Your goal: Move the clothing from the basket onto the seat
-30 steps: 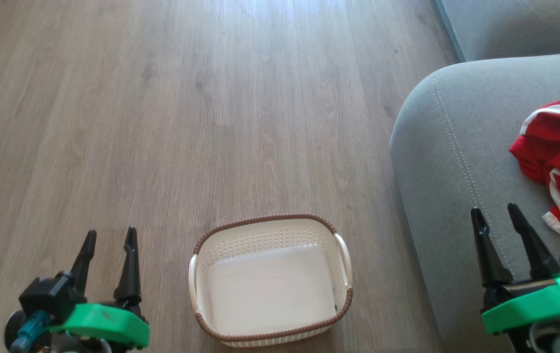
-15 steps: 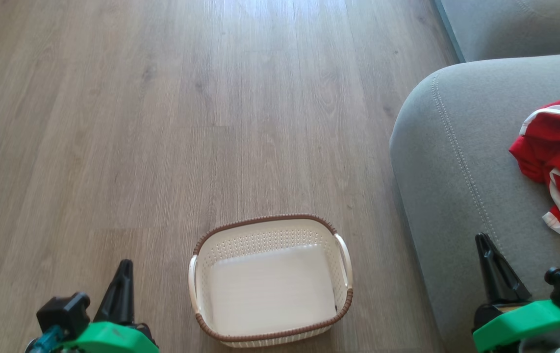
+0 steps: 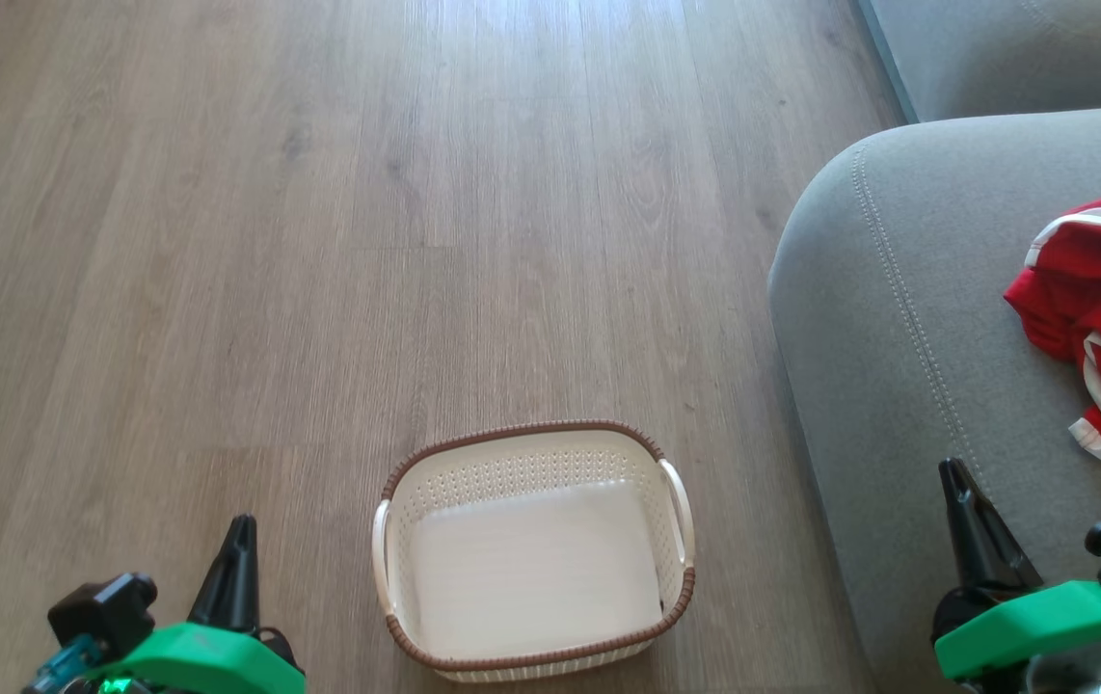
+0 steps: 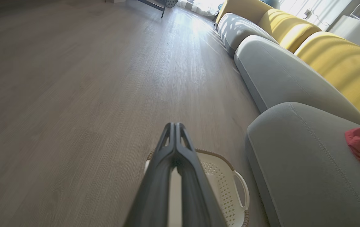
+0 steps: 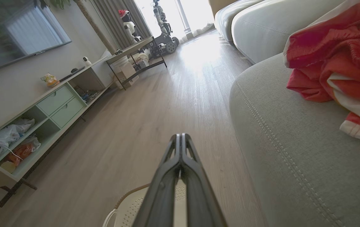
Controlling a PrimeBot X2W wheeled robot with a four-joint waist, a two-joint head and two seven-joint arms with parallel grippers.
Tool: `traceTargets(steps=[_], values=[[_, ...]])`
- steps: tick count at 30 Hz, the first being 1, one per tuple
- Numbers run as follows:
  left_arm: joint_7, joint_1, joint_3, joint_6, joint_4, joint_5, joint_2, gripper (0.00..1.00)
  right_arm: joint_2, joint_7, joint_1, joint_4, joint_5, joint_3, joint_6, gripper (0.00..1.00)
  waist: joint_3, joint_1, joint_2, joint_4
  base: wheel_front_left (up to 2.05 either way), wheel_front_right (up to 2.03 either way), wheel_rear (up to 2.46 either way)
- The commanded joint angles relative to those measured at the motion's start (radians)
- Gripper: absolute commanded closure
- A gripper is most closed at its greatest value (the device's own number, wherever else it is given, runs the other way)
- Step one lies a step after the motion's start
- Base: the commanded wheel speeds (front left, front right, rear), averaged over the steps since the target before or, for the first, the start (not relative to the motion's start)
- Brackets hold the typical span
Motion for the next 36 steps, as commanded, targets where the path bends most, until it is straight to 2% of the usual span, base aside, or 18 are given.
traceTargets(steps=[1, 36], values=[[0.003, -0.054, 0.033, -0.007, -0.026, -0.016, 0.006, 1.0, -0.005, 0.004, -0.044, -0.029, 0.018, -0.011, 0.001, 1.0, 0.0, 0.0, 0.0, 0.0, 0.0, 0.0, 0.0], [0.098, -0.107, 0.154, -0.101, 0.02, -0.326, -0.065, 1.0, 0.037, 0.087, -0.103, 0.022, 0.355, -0.048, 0.004, 1.0, 0.003, 0.0, 0.0, 0.009, 0.0, 0.0, 0.0]])
